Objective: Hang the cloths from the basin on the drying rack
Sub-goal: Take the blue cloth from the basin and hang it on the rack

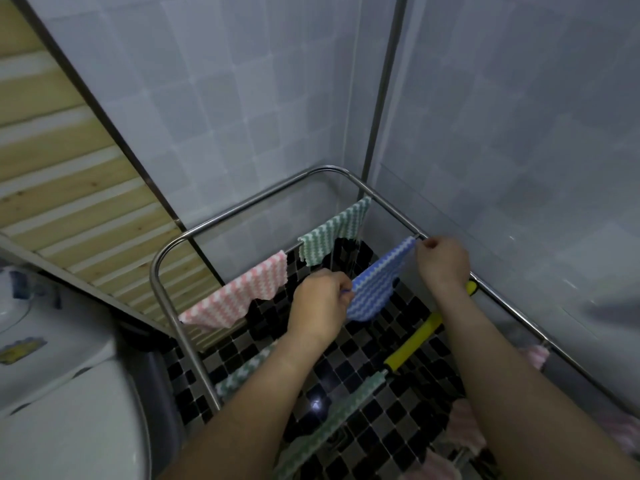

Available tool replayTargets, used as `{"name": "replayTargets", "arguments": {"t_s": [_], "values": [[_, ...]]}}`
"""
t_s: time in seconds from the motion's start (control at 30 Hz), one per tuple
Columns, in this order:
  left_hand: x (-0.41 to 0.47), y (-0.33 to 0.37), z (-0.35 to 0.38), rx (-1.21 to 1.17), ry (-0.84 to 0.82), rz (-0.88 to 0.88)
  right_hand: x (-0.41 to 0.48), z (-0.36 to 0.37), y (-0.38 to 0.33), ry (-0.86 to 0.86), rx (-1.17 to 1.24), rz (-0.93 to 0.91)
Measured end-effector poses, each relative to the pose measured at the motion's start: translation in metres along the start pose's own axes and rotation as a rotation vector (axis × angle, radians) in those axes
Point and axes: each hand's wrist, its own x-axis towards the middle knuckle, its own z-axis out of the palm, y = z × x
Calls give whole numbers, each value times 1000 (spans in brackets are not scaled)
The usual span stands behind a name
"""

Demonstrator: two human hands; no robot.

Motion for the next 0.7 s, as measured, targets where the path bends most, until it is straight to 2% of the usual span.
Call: {"name": "replayTargets", "arguments": {"t_s": [0.1,0.17,0.23,0.43,0.53,0.7], "values": [[-5,-5,-1,16,43,-37,-4,-1,5,-7,11,-186],[-7,-8,-1,16,45,-63,-9,1,5,-137,2,-336],[-7,-6,-1,2,36,-72,-12,3,4,-223,-85,-396],[2,-2,4,-23,49,-68,-13,5,0,-146,-161,-419],[6,1,6,-14,67,-53,-11,4,0,-83,-150,-359],[4,0,5,8,61,-79,-12,-2,0,-124,-124,-325]]}}
